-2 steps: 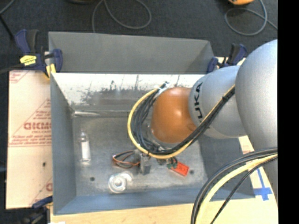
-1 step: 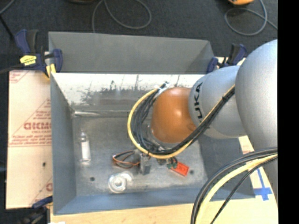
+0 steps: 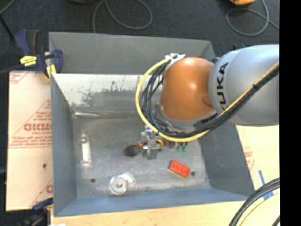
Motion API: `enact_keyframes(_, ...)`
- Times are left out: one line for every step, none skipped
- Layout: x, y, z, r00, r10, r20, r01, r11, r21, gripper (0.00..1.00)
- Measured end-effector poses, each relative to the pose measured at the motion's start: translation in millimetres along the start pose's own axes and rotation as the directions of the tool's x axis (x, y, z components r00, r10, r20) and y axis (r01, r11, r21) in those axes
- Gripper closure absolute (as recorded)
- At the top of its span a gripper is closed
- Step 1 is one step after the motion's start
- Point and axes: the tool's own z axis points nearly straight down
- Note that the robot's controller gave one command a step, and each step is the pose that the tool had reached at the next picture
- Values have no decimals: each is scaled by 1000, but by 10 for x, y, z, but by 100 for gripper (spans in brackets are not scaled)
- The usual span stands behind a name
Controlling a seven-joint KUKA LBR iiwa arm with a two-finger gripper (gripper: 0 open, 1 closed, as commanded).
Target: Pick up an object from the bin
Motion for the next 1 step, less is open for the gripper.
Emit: enact_keyframes(0, 0, 0, 1000, 1, 0, -1, 1000, 0, 100)
